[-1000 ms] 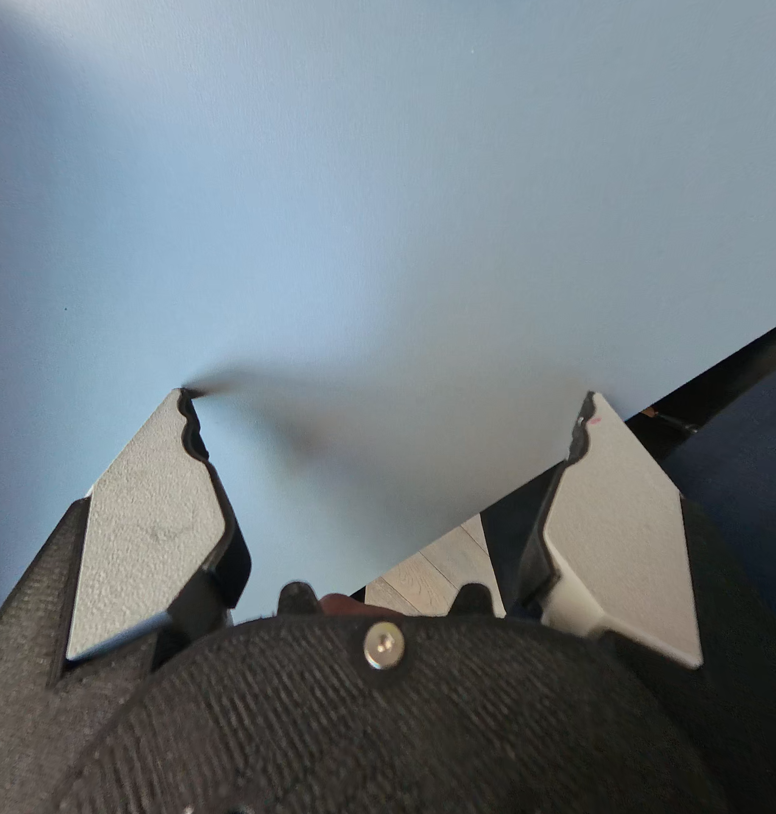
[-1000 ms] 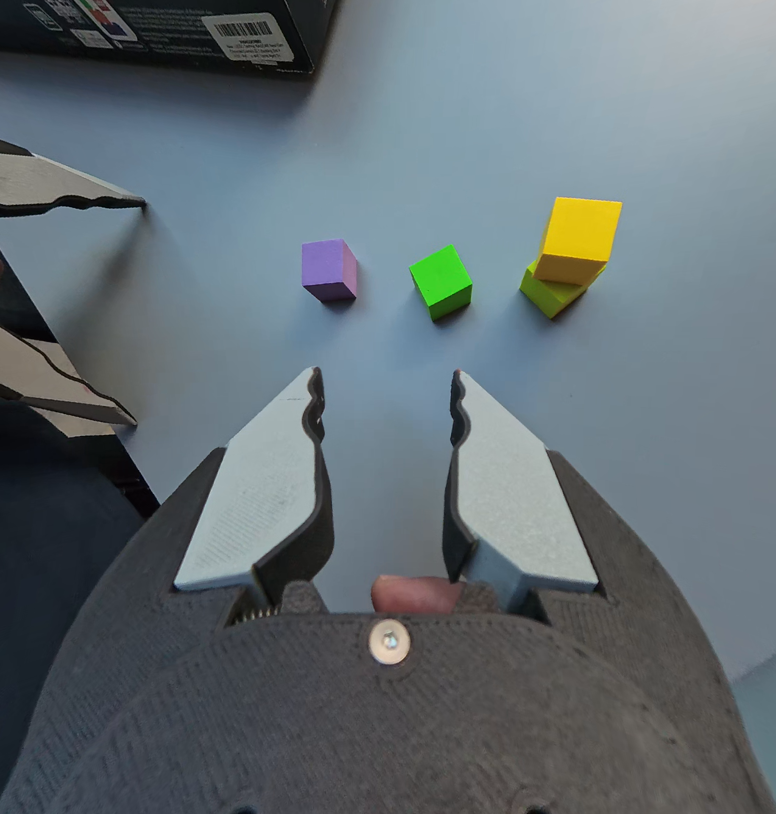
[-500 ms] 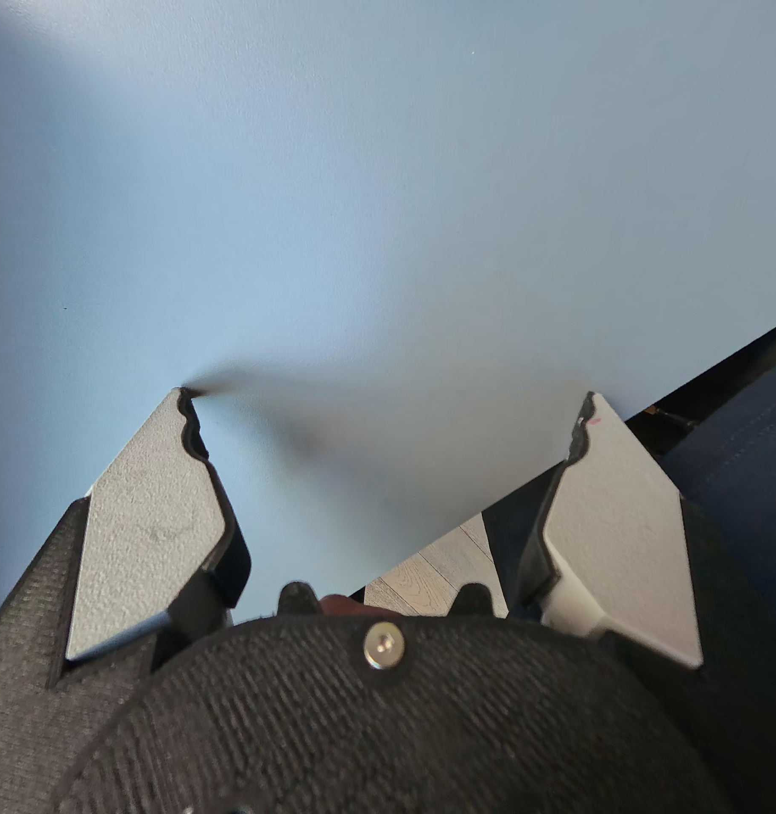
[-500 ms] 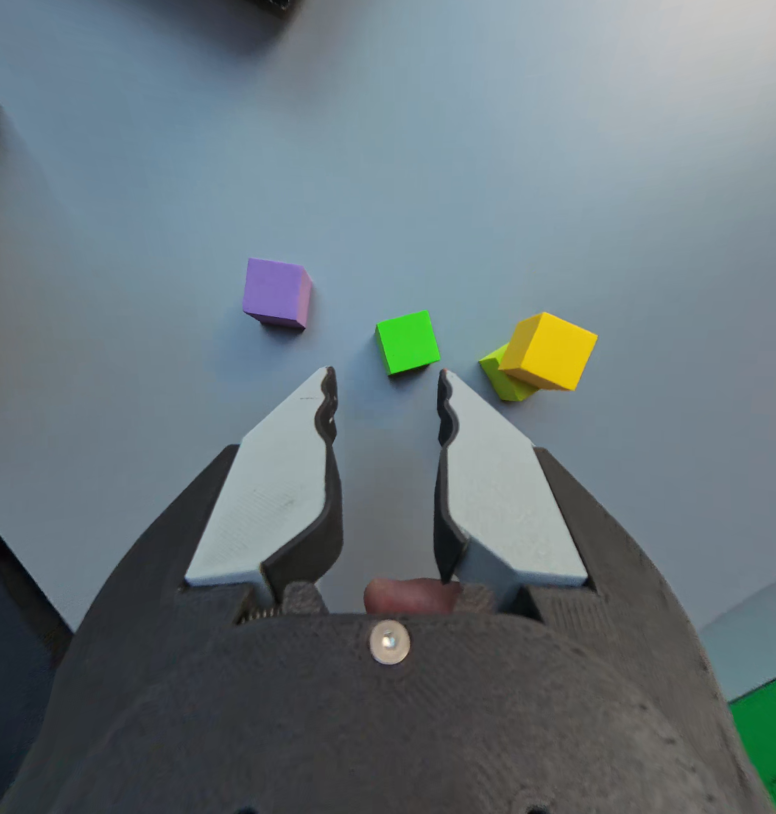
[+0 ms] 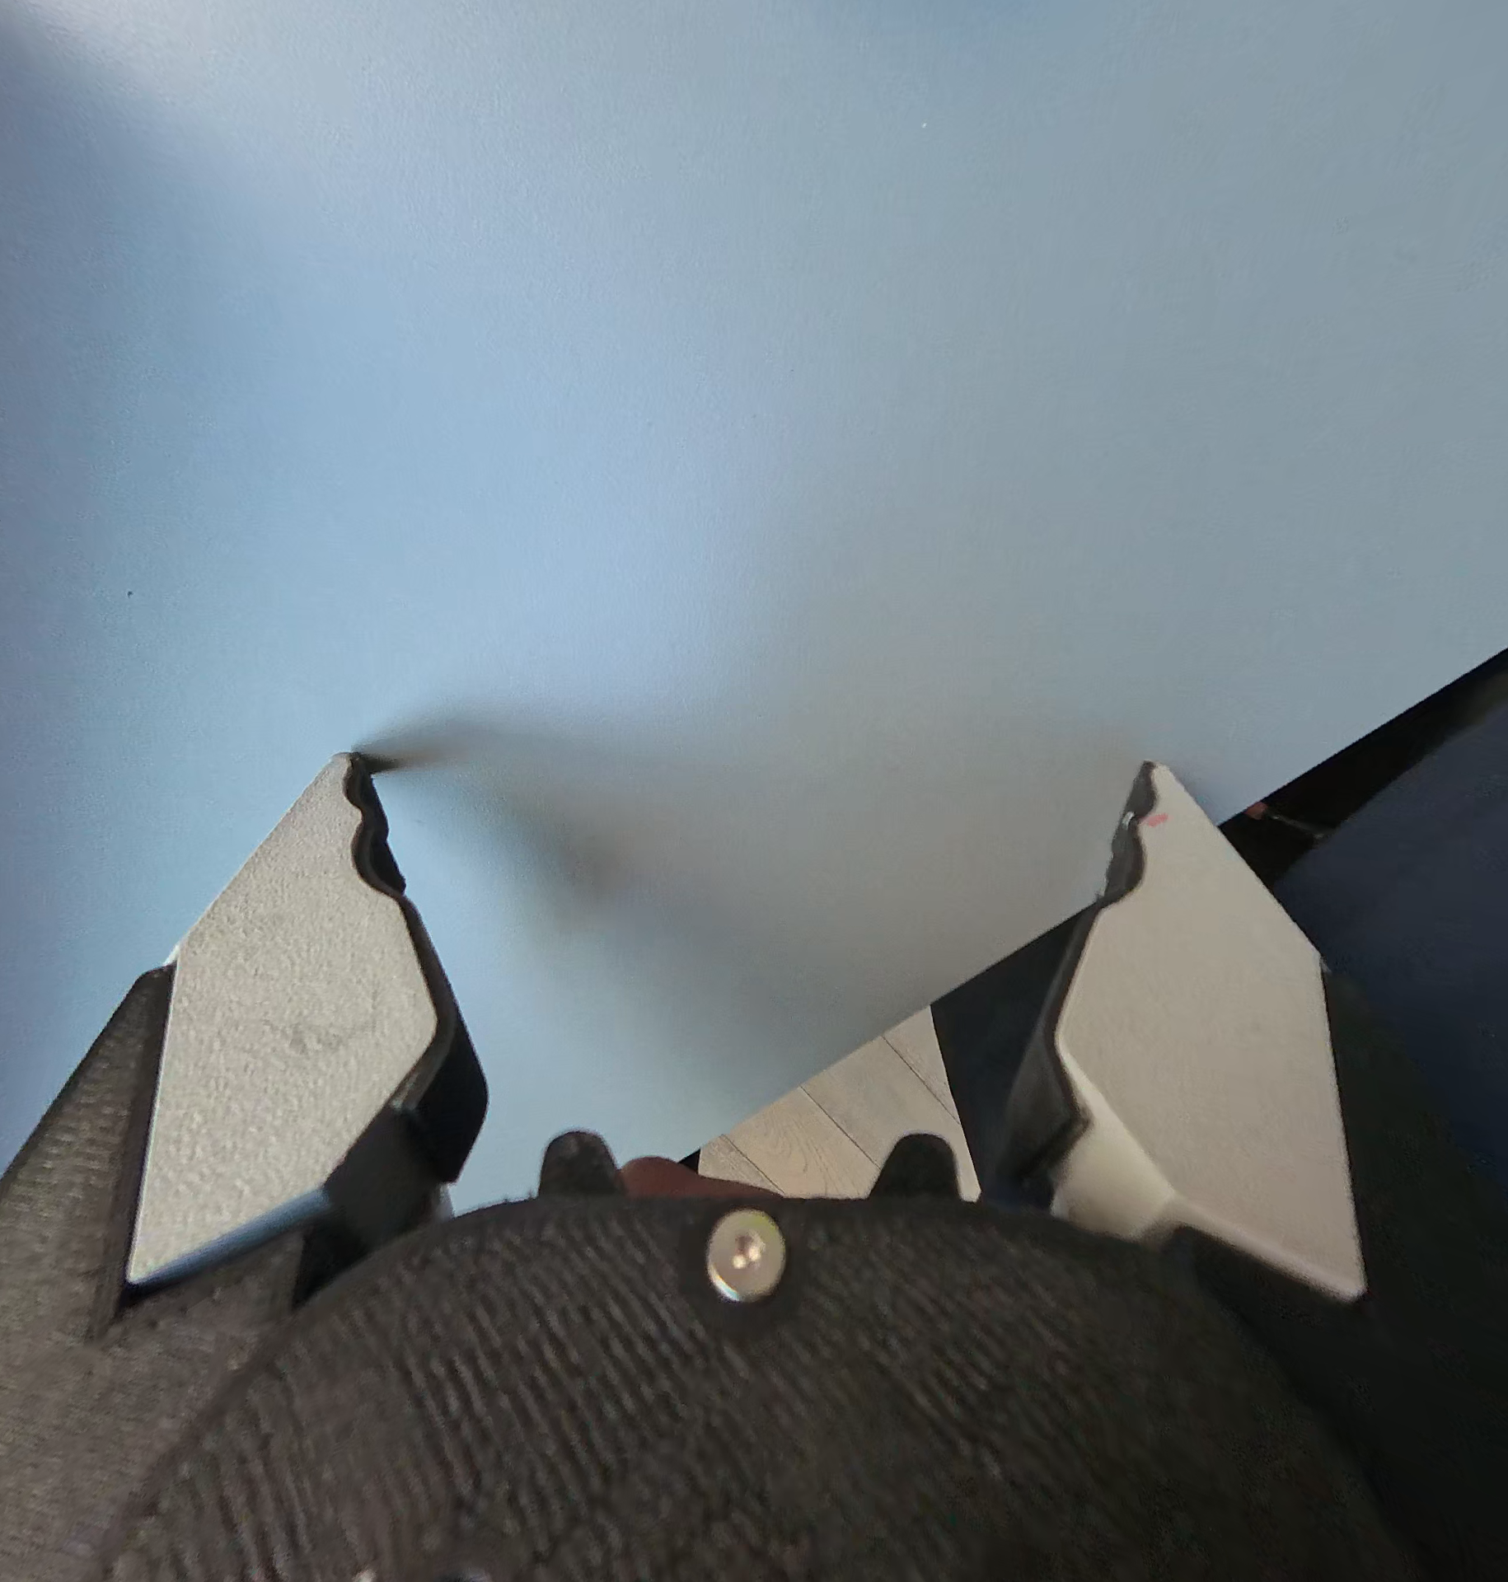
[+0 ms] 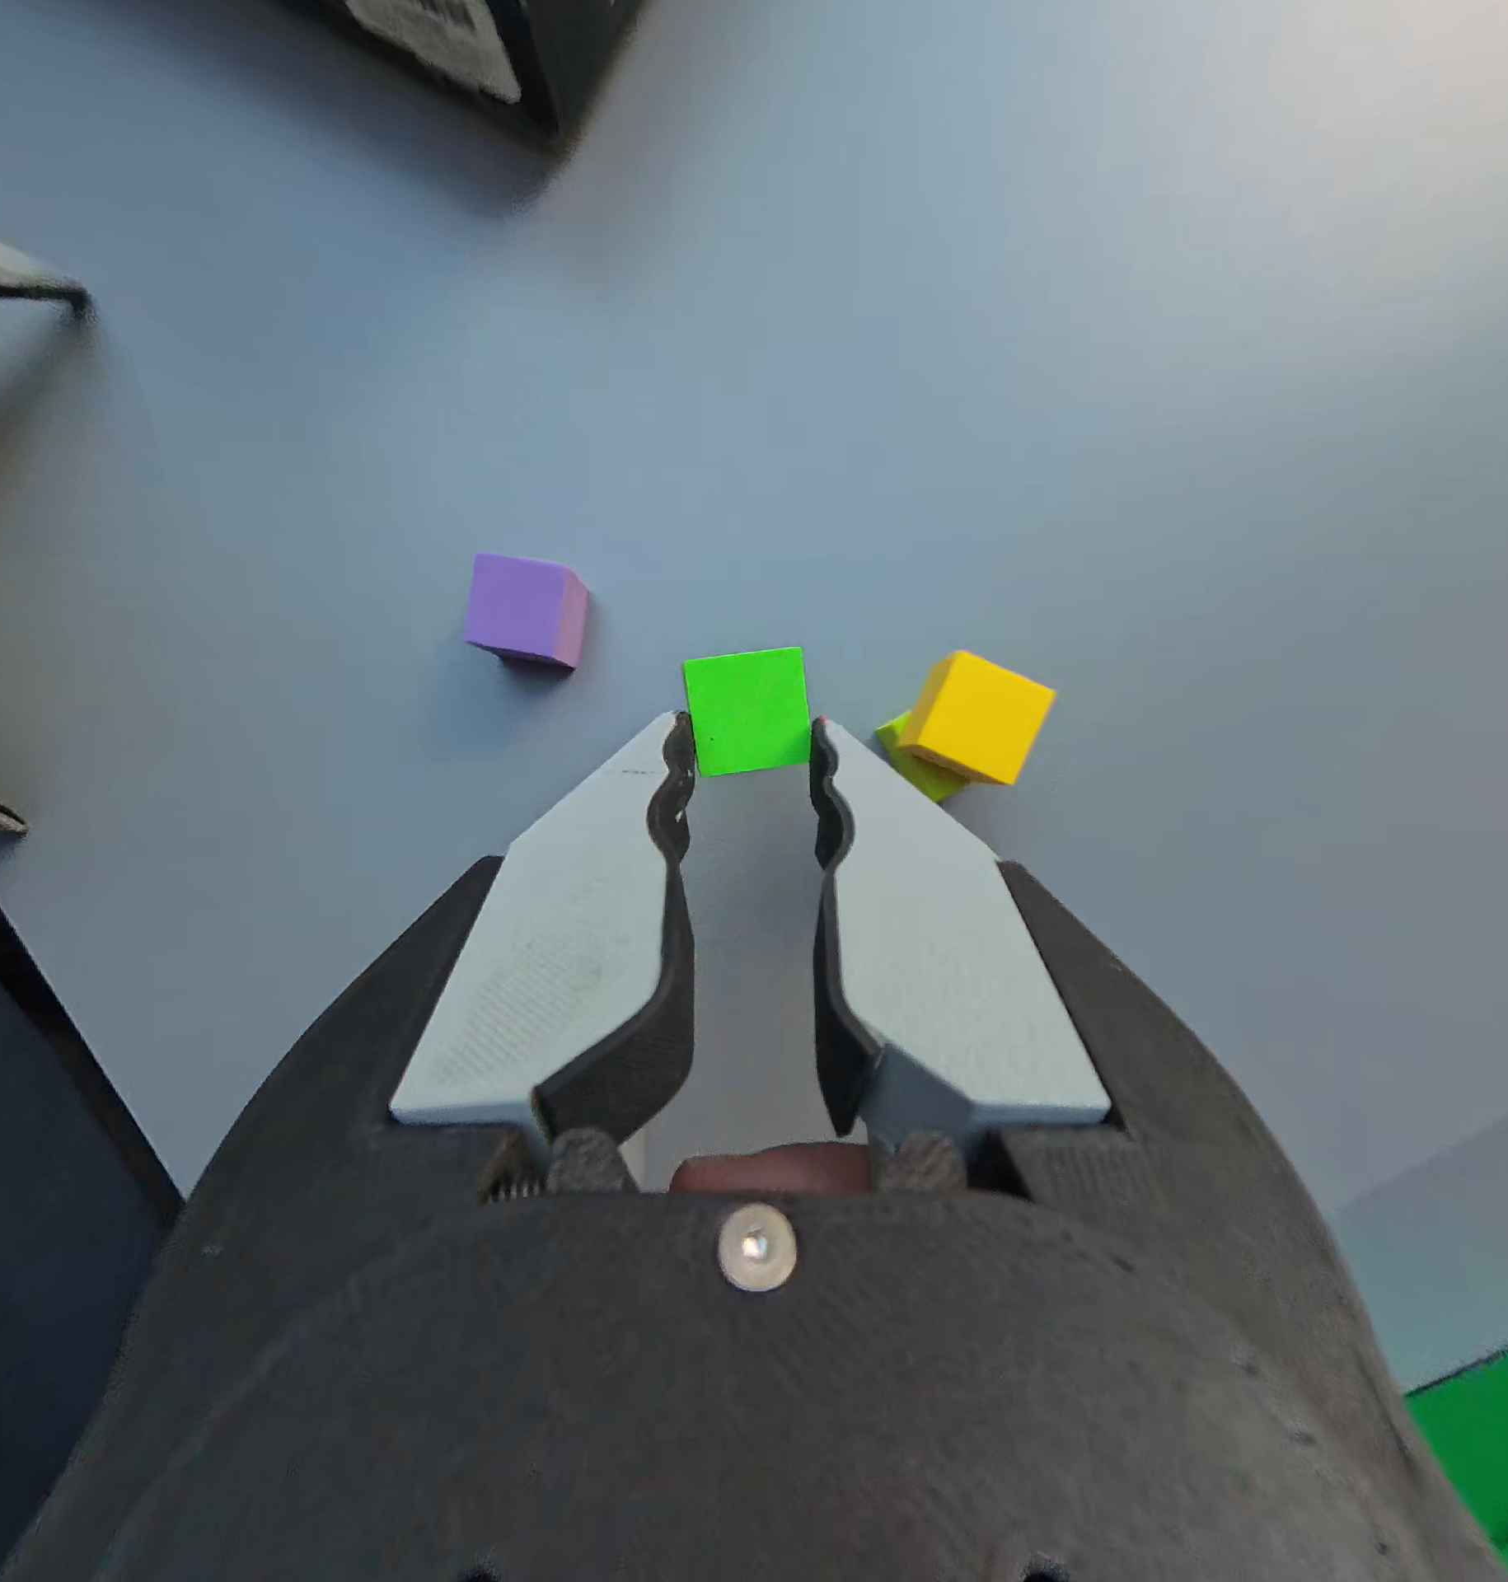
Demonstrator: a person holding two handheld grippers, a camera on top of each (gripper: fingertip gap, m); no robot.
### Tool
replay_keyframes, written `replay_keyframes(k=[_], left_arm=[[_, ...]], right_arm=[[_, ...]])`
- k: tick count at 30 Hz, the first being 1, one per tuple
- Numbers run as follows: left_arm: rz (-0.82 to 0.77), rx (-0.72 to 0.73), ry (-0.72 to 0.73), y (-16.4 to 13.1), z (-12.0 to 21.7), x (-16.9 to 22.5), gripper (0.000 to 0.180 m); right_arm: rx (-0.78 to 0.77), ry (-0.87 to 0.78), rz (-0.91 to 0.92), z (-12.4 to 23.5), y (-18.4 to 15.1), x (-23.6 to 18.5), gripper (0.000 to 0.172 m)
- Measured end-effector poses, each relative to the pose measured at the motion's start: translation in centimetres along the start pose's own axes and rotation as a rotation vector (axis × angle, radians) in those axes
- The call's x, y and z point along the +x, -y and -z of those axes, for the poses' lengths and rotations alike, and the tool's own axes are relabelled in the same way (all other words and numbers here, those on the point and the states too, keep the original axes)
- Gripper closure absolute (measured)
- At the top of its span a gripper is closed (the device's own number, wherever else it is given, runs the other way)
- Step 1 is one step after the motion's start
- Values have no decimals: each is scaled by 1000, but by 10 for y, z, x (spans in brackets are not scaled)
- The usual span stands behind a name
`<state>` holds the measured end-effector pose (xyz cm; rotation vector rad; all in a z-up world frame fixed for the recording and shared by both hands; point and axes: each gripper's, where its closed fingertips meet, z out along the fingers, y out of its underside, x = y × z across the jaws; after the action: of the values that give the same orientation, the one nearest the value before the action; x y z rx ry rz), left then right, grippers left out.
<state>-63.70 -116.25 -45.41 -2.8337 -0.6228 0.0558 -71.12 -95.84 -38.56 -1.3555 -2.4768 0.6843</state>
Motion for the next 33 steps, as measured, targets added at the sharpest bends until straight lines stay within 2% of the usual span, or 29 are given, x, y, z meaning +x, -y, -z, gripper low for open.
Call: replay_keyframes(k=[3, 6, 11, 20, 25, 28, 30, 33], left_arm=[[6, 8, 1, 1, 0, 0, 20], [12, 14, 3, 1, 0, 0, 20], [15, 19, 4, 2, 0, 0, 20], [16, 22, 4, 2, 0, 0, 20], [15, 24, 4, 2, 0, 0, 20], [16, 32, 4, 2, 0, 0, 20], [16, 36, 4, 2, 0, 0, 20], [16, 36, 4, 2, 0, 0, 20]], right_arm=[[65, -50, -51, 26, 15, 24, 147], [57, -79, -102, 36, 22, 48, 147], [-72, -84, -106, 23, 9, 59, 147], [-114, -71, -117, 6, 4, 57, 146], [-101, -106, -133, 14, 4, 57, 126], [10, -127, -175, 34, 18, 52, 126], [101, -89, -192, 44, 32, 31, 129], [80, 12, -161, 29, 32, -18, 126]])
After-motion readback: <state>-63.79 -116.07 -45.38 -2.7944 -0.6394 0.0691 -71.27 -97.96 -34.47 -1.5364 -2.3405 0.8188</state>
